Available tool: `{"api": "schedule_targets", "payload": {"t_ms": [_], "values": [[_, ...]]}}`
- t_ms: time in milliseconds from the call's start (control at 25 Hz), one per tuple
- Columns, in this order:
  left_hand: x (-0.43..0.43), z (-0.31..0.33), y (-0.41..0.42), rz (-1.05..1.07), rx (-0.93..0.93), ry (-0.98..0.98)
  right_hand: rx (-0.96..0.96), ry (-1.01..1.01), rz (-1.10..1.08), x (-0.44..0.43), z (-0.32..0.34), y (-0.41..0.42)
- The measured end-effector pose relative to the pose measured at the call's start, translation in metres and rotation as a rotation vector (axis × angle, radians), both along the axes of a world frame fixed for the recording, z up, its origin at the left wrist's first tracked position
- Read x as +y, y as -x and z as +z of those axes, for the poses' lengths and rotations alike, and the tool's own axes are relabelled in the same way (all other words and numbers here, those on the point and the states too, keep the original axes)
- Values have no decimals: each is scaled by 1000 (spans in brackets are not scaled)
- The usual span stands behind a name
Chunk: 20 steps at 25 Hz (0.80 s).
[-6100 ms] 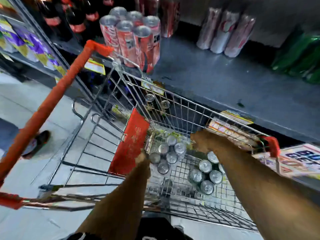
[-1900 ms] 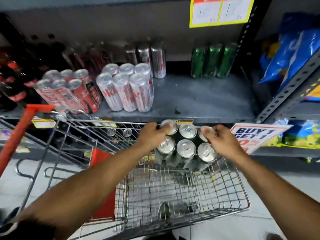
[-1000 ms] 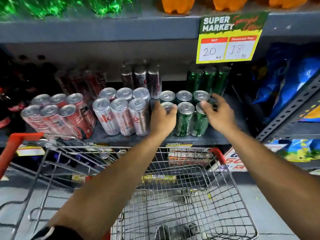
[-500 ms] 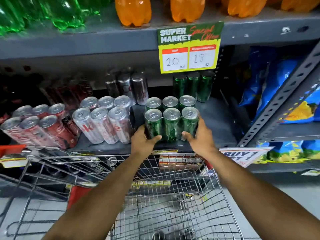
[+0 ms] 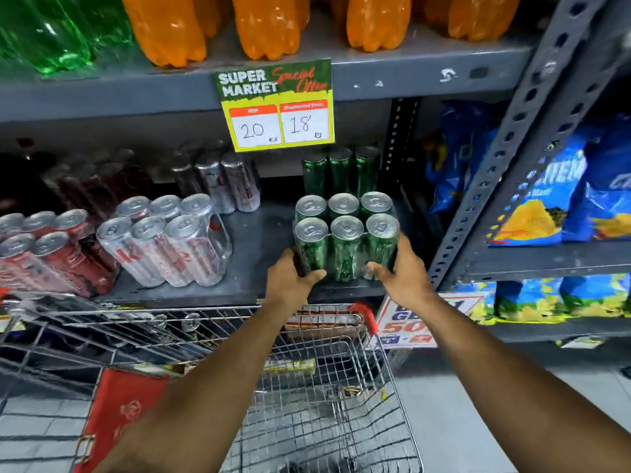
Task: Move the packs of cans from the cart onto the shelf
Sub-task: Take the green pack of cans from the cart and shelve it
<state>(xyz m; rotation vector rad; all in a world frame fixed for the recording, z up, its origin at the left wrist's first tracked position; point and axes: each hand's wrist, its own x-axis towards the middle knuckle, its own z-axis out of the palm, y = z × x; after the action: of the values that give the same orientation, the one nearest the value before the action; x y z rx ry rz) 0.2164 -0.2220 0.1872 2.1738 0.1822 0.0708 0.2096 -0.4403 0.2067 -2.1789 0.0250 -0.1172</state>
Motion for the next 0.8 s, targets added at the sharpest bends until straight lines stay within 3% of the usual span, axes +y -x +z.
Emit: {"api": "schedule_targets", "payload": {"t_ms": [640,720,800], "values": [[-9,1,4,20,46,5,15,-35,28,0,-2,1],[-2,-5,8,15,49,17,-97,19,-106,10,-7,12],[20,-14,25,66,25,67,-302,236,-158,31,-18,36]]}}
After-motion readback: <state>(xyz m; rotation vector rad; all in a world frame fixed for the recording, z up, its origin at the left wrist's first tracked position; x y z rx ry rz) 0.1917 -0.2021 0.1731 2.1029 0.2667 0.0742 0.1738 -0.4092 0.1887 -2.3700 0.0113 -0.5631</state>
